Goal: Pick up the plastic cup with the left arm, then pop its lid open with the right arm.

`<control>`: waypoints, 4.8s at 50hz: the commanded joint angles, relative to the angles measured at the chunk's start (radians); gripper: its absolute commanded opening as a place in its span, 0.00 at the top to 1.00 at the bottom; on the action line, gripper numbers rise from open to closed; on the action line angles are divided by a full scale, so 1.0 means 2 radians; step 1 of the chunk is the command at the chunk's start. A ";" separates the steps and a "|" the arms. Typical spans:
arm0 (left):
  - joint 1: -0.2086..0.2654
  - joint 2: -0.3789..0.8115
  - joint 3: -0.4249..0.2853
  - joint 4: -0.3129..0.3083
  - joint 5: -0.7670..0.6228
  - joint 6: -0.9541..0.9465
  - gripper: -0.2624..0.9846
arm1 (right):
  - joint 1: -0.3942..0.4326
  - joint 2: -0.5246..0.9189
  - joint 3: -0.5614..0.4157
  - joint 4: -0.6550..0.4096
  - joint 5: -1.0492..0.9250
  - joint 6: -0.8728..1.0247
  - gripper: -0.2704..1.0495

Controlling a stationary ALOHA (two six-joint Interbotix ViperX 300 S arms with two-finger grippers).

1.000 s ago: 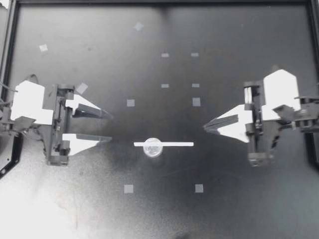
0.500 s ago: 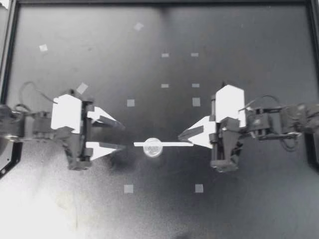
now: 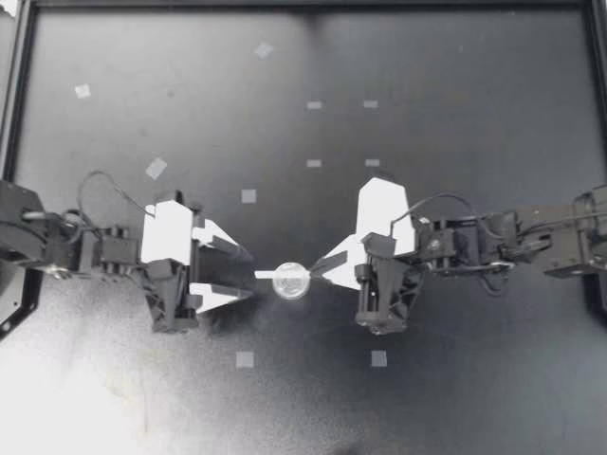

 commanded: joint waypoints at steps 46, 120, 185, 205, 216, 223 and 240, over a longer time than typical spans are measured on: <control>-0.006 0.065 -0.050 0.000 -0.020 0.002 0.34 | -0.006 0.046 -0.037 -0.001 -0.004 0.004 0.87; 0.012 0.086 -0.072 -0.001 0.017 0.012 0.36 | -0.009 0.056 -0.042 -0.001 0.018 0.005 0.87; 0.012 -0.015 -0.009 -0.002 -0.396 0.131 0.60 | -0.002 -0.071 0.139 0.006 -0.449 0.518 0.27; 0.012 0.013 -0.031 -0.002 -0.378 0.123 0.60 | -0.020 -0.022 0.090 -0.023 -0.493 0.522 0.27; 0.012 0.012 -0.032 -0.002 -0.361 0.123 0.60 | -0.027 -0.018 0.059 -0.044 -0.478 0.526 0.27; 0.012 0.012 -0.031 -0.002 -0.360 0.123 0.60 | -0.027 -0.064 0.047 -0.077 -0.524 0.524 0.27; 0.012 0.012 -0.028 -0.002 -0.357 0.123 0.60 | -0.035 -0.137 0.080 -0.084 -0.488 0.462 0.27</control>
